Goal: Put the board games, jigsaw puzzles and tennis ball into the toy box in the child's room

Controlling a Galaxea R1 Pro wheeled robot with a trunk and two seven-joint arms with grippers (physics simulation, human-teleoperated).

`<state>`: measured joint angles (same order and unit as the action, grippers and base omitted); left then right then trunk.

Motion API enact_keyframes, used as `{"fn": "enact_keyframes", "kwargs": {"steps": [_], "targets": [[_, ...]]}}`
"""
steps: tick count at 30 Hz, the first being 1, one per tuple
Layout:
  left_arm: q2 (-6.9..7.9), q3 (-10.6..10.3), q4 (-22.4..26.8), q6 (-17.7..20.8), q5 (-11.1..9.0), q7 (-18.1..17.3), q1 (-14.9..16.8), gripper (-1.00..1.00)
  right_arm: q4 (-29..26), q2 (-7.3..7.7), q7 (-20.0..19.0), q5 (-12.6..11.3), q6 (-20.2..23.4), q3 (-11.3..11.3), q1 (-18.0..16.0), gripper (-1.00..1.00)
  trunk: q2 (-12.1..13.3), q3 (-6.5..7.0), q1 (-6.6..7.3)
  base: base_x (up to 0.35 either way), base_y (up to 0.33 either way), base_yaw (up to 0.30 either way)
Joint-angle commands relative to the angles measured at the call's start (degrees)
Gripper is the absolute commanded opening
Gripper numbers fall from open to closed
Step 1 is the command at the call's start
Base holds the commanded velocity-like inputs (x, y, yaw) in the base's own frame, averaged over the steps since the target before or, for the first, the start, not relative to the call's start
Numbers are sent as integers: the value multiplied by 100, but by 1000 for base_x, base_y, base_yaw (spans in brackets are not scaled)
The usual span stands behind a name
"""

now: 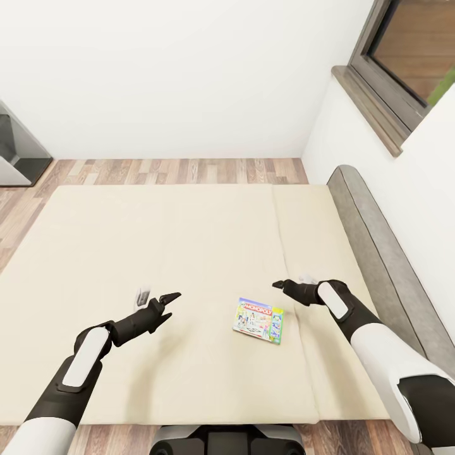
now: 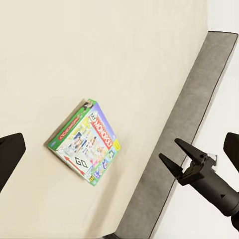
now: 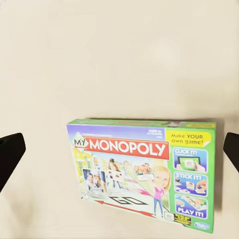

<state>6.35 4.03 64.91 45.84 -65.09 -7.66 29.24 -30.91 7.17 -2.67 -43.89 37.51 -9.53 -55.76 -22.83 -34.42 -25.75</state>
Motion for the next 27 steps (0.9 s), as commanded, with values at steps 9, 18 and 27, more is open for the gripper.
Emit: {"fn": "enact_keyframes", "kwargs": {"steps": [9,18,27], "targets": [[-2,10,-4,30,22,-19,3,100,-59,11,-6,25,16,-3,2,100,-9,-5,-3,0,0,0],[-2,10,-4,30,28,-13,3,100,-74,12,0,22,20,1,3,100,-9,-56,-3,0,0,0],[-7,4,26,30,4,-46,3,100,-80,12,2,21,31,3,4,100,-9,-130,-3,0,0,0]]}}
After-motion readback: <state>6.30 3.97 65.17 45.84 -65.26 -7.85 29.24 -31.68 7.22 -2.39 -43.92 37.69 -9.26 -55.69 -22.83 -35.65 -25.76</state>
